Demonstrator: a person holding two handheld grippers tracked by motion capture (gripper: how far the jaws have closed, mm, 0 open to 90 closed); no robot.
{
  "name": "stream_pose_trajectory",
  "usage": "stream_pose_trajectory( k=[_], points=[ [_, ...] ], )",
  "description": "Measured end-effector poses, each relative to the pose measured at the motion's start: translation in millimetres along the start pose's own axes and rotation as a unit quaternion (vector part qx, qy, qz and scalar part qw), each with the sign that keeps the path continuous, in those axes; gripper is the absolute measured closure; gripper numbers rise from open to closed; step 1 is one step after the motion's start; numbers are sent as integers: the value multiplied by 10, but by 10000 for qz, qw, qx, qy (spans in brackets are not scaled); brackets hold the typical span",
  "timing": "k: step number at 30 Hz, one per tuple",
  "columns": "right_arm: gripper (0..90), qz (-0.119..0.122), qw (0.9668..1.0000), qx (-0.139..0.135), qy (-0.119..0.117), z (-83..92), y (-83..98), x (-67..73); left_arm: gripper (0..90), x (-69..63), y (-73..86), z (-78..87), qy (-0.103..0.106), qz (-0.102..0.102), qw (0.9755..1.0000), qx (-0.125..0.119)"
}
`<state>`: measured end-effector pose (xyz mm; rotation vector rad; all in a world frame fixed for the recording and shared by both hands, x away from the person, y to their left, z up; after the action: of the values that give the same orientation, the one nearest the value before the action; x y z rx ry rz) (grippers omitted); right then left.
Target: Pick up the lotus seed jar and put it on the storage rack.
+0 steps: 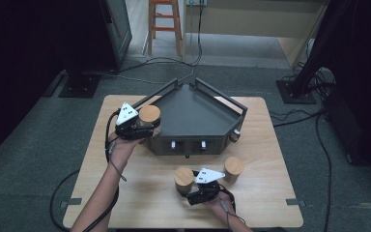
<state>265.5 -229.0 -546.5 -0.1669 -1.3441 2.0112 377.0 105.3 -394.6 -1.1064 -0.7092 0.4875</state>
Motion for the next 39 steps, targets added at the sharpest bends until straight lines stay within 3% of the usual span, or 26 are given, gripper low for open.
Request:
stream_pose_trajectory(
  k=[15, 23, 31, 39],
  points=[
    [157, 45, 10000, 28, -7, -15, 3, -4, 252, 32, 1, -128, -18, -52, 10000, 1],
    [157, 70, 10000, 41, 10, -20, 3, -5, 252, 50, 37, -201, -67, 24, 10000, -4],
    [156, 109, 9999, 67, 49, -29, 7, 5, 252, 48, 58, -297, -123, -76, 9999, 31],
    [157, 101, 9999, 70, 53, -30, 7, 4, 252, 75, 92, -362, -116, 27, 9999, 45]
  ],
)
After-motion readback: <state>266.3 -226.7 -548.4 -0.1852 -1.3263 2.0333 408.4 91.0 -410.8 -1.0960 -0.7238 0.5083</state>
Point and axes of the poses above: each handheld gripper's, and its own axes: z roughly backward along the jaws, y roughly out of its underside, x roughly to its left, the point moved 10 cm from there along -z, roughly forward along the jaws, and after that the axes turned 15 degrees about -z, right-handed, at the moved point
